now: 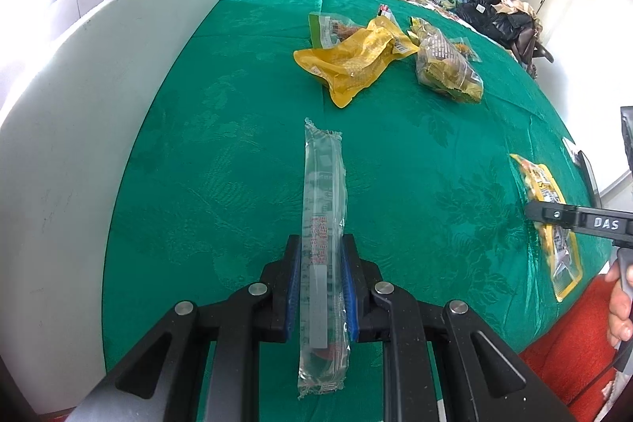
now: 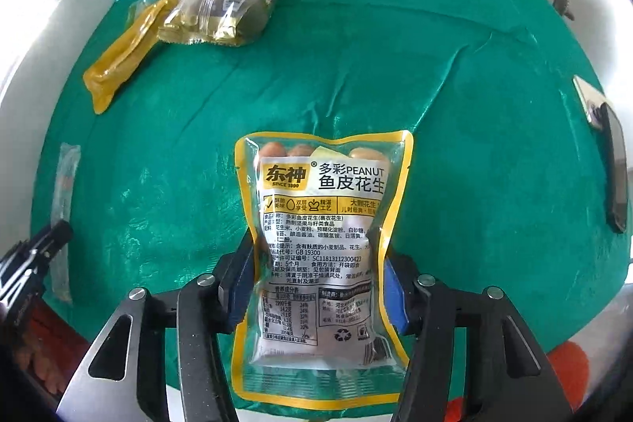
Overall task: Organize snacks
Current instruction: 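Lift the clear tube pack with the left gripper while the right gripper regrasps the peanut bag, then release the tube pack and peanut bag into the white box from both grippers, then bring both open grippers back over the green sheet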
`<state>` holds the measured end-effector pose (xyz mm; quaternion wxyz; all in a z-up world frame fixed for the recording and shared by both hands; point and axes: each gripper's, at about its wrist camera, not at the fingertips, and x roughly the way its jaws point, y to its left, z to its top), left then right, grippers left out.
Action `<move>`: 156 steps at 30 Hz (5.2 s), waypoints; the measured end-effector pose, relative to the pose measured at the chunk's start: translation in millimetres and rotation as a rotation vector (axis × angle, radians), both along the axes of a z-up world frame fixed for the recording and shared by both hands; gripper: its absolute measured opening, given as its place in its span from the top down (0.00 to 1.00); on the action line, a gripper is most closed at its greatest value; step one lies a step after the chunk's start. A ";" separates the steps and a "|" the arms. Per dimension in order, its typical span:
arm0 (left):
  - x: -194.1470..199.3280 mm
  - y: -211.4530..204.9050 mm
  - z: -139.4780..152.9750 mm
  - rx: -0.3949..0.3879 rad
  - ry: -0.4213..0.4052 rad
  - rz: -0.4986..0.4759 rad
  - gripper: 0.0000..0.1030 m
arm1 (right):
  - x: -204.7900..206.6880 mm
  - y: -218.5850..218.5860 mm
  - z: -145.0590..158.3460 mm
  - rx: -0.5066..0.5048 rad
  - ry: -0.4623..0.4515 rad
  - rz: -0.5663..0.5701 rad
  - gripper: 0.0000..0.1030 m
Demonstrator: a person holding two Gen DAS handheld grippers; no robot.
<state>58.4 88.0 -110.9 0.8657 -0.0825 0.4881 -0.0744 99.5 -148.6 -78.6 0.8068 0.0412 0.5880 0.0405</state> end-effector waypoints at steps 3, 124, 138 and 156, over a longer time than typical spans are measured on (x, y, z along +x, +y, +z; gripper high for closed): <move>-2.3 1.9 8.6 -0.012 -0.017 0.014 0.82 | -10.8 -7.5 11.7 0.127 -0.044 -0.008 0.45; -5.8 -39.5 -19.6 0.213 -0.053 0.047 0.00 | -51.6 -45.0 -27.7 -0.113 -0.433 0.004 0.11; 16.6 -33.5 -13.2 0.170 0.028 -0.117 0.00 | -49.5 -45.6 -26.7 -0.109 -0.425 0.007 0.09; 189.7 -77.3 0.2 0.313 0.072 -0.262 0.14 | -46.5 -45.4 -29.3 -0.099 -0.412 0.053 0.08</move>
